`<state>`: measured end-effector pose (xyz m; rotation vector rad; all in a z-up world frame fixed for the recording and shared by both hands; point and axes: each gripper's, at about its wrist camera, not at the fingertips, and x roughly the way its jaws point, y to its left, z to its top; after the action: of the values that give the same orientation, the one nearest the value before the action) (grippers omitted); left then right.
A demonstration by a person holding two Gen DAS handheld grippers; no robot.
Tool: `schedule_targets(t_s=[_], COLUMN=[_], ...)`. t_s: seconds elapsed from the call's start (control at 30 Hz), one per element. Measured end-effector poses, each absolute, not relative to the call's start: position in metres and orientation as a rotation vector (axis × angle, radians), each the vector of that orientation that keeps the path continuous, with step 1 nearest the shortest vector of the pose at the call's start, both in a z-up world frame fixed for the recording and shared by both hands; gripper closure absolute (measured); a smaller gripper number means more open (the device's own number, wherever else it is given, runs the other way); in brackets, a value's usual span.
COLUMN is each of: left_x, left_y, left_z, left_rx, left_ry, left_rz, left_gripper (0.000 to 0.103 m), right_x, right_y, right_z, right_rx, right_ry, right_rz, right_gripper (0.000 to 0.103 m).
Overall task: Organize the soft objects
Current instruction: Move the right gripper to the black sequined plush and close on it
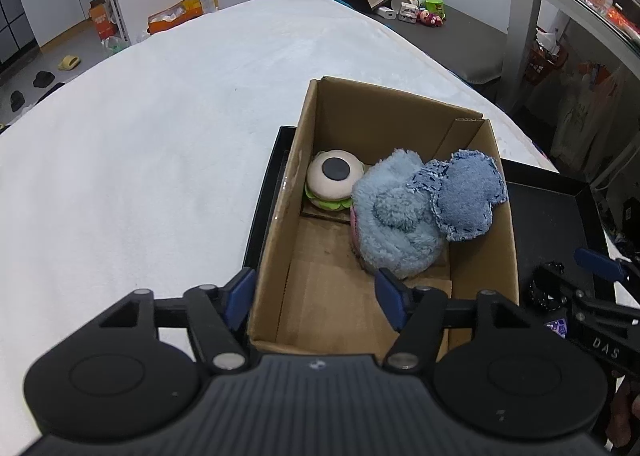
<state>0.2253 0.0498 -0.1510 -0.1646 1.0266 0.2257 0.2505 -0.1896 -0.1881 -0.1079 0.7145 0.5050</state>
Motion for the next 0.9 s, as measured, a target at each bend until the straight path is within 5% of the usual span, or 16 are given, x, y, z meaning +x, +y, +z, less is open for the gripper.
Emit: schedule_targets(t_s=[0.77, 0.9], left_x=[0.231, 0.231], left_y=[0.032, 0.031], left_z=[-0.154, -0.155], left_rx=[-0.089, -0.089], left_ry=[1.040, 1.039], left_rz=[0.273, 0.274], left_gripper=[0.029, 0.028], right_x=[0.262, 0.265], right_y=[-0.229, -0.233], right_z=[-0.243, -0.244], right_rx=[-0.118, -0.127], right_ry=[0.841, 0.827], right_rz=[0.411, 0.400], right_gripper=[0.038, 0.069])
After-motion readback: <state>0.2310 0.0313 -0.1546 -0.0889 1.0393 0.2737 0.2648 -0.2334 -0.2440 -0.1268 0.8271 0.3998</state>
